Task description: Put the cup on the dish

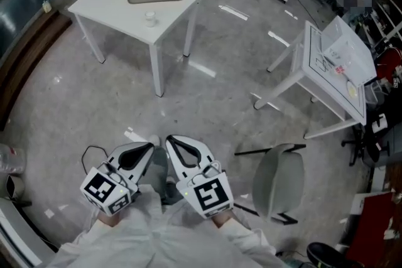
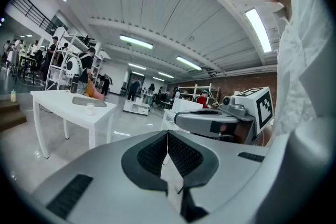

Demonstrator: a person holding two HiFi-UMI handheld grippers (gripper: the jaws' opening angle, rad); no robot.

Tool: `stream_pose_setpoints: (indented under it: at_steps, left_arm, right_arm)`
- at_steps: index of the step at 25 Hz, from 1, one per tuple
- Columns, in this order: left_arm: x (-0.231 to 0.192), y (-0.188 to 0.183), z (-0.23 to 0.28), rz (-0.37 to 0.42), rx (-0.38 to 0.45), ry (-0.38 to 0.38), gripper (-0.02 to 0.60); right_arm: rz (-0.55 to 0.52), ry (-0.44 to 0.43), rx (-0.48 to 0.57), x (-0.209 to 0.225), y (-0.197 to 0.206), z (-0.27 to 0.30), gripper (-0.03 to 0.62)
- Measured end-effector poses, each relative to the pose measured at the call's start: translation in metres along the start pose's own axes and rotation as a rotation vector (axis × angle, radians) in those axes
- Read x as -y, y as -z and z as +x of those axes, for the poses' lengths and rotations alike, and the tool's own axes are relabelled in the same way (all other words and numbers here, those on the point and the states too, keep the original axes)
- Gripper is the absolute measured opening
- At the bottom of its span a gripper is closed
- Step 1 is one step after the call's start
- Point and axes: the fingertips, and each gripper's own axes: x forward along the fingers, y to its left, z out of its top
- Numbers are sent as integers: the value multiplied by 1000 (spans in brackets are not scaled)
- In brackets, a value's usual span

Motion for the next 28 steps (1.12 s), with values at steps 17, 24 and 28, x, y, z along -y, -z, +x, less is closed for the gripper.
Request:
stream_pose_setpoints:
  at_steps: [17,24,28]
  left_arm:
    - [-181,-78,82,28,11,48,11]
    - [-259,-107,108,46,-2,69,11]
    - [-291,-111,123,66,-24,63,11]
  right_arm:
    - [-11,9,5,99,-32,182,12]
    - [18,52,32,147,-55,255,13]
    - [44,70,38,162,-57,279,12]
